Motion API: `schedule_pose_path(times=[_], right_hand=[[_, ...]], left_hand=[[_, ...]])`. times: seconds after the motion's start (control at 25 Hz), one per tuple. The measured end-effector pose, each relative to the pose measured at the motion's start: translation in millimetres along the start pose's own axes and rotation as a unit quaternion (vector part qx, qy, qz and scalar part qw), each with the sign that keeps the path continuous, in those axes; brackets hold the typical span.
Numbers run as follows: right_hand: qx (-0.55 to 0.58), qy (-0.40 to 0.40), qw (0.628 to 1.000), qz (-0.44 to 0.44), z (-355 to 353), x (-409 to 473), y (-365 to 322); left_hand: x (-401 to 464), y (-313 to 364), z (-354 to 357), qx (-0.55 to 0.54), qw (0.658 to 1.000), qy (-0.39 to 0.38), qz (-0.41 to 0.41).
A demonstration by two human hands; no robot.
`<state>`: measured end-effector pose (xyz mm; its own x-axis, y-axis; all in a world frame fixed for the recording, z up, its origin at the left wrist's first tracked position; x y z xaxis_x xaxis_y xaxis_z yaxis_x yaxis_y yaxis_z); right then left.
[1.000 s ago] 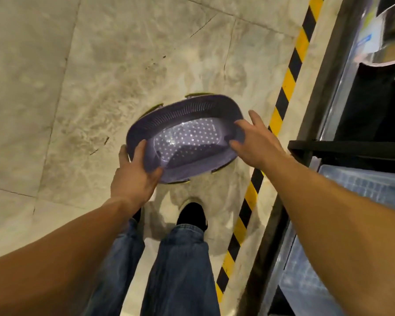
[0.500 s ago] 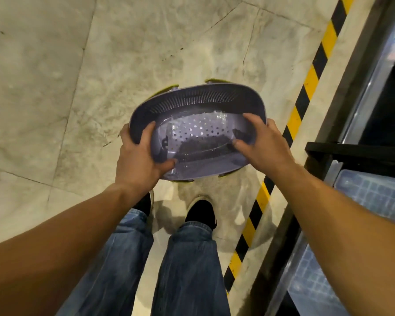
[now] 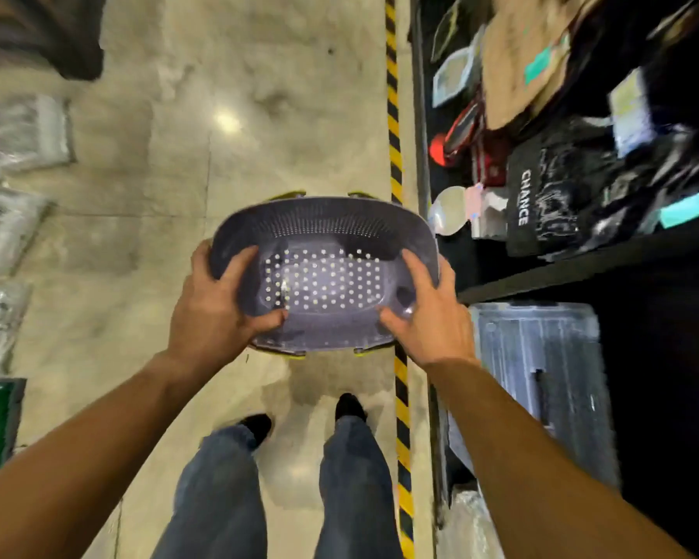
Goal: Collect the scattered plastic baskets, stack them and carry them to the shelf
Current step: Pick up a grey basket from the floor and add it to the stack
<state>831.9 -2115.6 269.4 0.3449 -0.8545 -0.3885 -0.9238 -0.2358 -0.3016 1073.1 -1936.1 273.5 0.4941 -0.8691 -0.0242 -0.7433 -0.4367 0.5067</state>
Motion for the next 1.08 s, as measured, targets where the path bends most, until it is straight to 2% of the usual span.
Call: schedule_pose_path(times=[0.24,0.4,0.52,0.6,0.72,0.92,1.08], right_hand=[[0.041,0.118,0.985,0.121,-104,-153,-33],[0.056,0.172,0.955,0.233,-120,-258,-39],[0.096,0.195,0.917,0.334,-112,-346,-33],[0.108,0.220,0.885,0.397,-102,-408,-25],[0.146,0.261,0.834,0.464,-80,-495,-11],[0.206,0.318,0.696,0.610,-14,-679,8],[0.233,0.359,0.595,0.681,50,-831,-12]], left_hand=[[3,78,-139,0.000,0.983,-0.049,0.175],[-23,114,-181,0.002,0.957,-0.092,0.276],[-56,152,-197,0.001,0.922,-0.118,0.369],[-87,180,-195,-0.010,0.889,-0.147,0.433],[-142,221,-183,-0.013,0.850,-0.201,0.487],[-293,283,-158,-0.037,0.741,-0.252,0.621],[-443,298,-144,-0.060,0.654,-0.310,0.688]])
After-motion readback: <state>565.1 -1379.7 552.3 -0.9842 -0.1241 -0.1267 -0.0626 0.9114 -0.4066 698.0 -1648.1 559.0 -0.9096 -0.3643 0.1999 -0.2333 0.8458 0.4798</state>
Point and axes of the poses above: each hand's wrist, its own x-axis towards the middle knuckle, its own z-axis out of the palm, y = z × x, the point moved 5 cm from there along x, towards the middle knuckle, and after that the axes turned 11 degrees about z, right-handed, at the moved point
